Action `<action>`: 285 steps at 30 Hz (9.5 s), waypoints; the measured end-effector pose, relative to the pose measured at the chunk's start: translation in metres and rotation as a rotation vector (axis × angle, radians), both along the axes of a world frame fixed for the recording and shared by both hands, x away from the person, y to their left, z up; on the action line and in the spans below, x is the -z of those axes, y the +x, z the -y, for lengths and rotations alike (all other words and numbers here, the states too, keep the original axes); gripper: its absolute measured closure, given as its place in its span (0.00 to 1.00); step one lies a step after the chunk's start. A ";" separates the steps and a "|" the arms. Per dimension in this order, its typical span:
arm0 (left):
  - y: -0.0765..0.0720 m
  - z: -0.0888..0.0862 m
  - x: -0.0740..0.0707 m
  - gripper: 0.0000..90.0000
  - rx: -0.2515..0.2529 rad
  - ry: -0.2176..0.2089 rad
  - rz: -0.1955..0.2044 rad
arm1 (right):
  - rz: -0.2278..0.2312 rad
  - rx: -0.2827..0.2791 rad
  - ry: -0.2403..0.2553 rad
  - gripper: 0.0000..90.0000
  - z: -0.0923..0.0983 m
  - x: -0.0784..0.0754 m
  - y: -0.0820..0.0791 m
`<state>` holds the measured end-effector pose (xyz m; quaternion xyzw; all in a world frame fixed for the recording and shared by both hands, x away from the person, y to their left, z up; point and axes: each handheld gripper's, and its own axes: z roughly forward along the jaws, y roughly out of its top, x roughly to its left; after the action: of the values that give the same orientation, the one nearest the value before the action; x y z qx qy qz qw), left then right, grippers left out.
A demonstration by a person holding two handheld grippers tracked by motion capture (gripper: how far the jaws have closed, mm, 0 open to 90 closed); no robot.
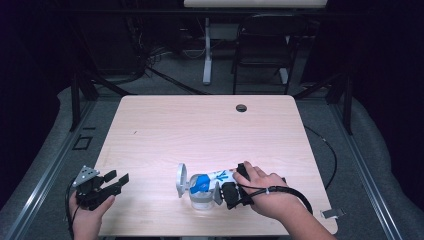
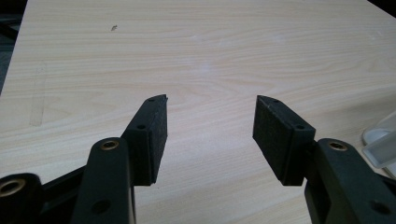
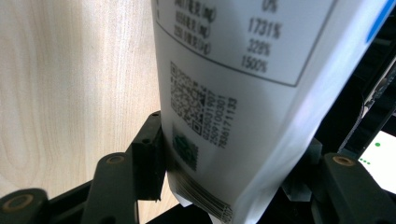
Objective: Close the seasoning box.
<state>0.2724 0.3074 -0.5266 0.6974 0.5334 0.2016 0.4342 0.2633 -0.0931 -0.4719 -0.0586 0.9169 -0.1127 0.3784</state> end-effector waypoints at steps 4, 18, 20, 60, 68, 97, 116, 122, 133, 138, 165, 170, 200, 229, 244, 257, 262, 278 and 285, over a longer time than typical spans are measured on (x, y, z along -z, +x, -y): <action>0.000 -0.001 0.000 0.51 0.001 0.001 -0.001 | 0.000 -0.002 -0.003 0.49 0.000 0.000 0.000; 0.000 -0.001 0.000 0.51 0.001 -0.001 -0.001 | -0.006 -0.003 -0.002 0.49 -0.001 -0.001 0.000; 0.000 -0.001 0.000 0.51 -0.001 -0.004 0.000 | -0.005 -0.003 -0.004 0.49 -0.001 -0.001 0.000; 0.000 -0.001 0.000 0.51 -0.008 -0.009 0.001 | -0.003 -0.017 -0.024 0.49 -0.002 -0.003 0.000; 0.000 -0.002 0.001 0.51 -0.009 -0.008 0.000 | 0.004 -0.015 -0.038 0.49 -0.003 -0.003 0.000; 0.000 -0.002 0.001 0.51 -0.009 -0.008 -0.002 | 0.003 -0.017 -0.043 0.49 -0.004 -0.003 0.000; 0.000 -0.003 0.001 0.51 -0.010 -0.005 -0.003 | 0.000 -0.019 -0.048 0.49 -0.004 -0.004 0.000; 0.000 -0.003 0.002 0.51 -0.010 -0.006 -0.003 | 0.002 -0.021 -0.054 0.49 -0.005 -0.004 0.000; 0.000 -0.003 0.002 0.51 -0.011 -0.007 -0.005 | -0.001 -0.026 -0.053 0.49 -0.005 -0.004 0.000; 0.000 -0.004 0.002 0.51 -0.012 -0.010 -0.003 | 0.007 -0.028 -0.071 0.49 -0.006 -0.005 0.000; 0.001 -0.005 0.003 0.51 -0.015 -0.009 -0.009 | 0.015 -0.035 -0.093 0.49 -0.007 -0.006 -0.001; 0.001 -0.005 0.003 0.51 -0.015 -0.009 -0.010 | 0.017 -0.037 -0.096 0.50 -0.007 -0.006 -0.001; 0.001 -0.005 0.004 0.51 -0.016 -0.006 -0.010 | 0.019 -0.046 -0.107 0.50 -0.008 -0.007 -0.001; 0.001 -0.005 0.004 0.51 -0.017 -0.007 -0.011 | 0.032 -0.057 -0.149 0.50 -0.010 -0.009 -0.002; 0.001 -0.006 0.005 0.51 -0.020 -0.010 -0.011 | 0.028 -0.059 -0.137 0.50 -0.010 -0.008 -0.001; 0.001 -0.006 0.005 0.51 -0.021 -0.012 -0.012 | 0.028 -0.065 -0.153 0.50 -0.010 -0.009 -0.001; 0.001 -0.007 0.005 0.51 -0.022 -0.012 -0.015 | 0.029 -0.066 -0.155 0.50 -0.010 -0.009 -0.001; 0.001 -0.006 0.006 0.51 -0.022 -0.012 -0.014 | 0.032 -0.066 -0.160 0.50 -0.010 -0.010 -0.001; 0.001 -0.006 0.006 0.51 -0.023 -0.012 -0.014 | 0.038 -0.066 -0.170 0.51 -0.010 -0.011 -0.001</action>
<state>0.2738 0.3136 -0.5324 0.6902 0.5453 0.1986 0.4323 0.2619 -0.0828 -0.4610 -0.1188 0.8943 -0.1788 0.3927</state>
